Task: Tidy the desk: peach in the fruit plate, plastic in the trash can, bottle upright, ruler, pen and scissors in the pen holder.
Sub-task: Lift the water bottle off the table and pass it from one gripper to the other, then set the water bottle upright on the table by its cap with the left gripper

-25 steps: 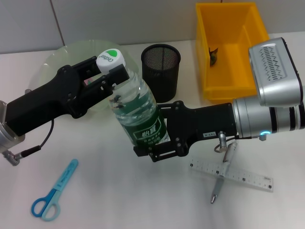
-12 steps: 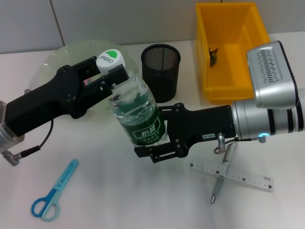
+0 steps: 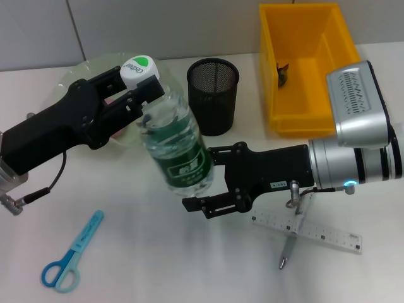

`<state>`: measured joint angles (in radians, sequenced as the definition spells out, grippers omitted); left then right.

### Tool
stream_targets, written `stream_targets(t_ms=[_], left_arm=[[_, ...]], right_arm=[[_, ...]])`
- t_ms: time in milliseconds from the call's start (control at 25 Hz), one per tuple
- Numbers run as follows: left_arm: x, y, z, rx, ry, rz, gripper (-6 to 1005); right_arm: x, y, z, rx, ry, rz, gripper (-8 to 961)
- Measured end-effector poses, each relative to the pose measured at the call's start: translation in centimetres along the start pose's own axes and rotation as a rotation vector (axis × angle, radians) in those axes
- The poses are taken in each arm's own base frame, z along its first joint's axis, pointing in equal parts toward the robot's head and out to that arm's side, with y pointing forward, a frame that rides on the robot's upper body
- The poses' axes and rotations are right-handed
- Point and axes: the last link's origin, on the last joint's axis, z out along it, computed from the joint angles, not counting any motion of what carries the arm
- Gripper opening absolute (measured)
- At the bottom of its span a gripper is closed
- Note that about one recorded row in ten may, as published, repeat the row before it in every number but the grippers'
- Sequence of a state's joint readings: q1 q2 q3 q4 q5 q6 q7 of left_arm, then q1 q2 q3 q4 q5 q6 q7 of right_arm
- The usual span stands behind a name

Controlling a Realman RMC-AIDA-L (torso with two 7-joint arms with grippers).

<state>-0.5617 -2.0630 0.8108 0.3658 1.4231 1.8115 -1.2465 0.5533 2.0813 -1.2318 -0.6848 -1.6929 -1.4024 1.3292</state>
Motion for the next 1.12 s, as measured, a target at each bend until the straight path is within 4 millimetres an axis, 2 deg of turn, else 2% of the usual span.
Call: stream_targets(t_ms=[600, 960, 1120], left_arm=[[0.4, -0.2, -0.7, 0.031, 0.013, 0.019, 455], [0.8, -0.8, -2.9, 0.131, -0.008, 0.108, 461], [0.5, -1.3, -4.7, 0.228, -0.047, 0.150, 463]], right_arm=[[1.2, 0.1, -0.4, 0.026, -0.001, 0.017, 767], [2.3, 0.0, -1.6, 0.121, -0.126, 0.059, 767], [2.8, 0.2, -2.0, 0.147, -0.151, 0.068, 767]])
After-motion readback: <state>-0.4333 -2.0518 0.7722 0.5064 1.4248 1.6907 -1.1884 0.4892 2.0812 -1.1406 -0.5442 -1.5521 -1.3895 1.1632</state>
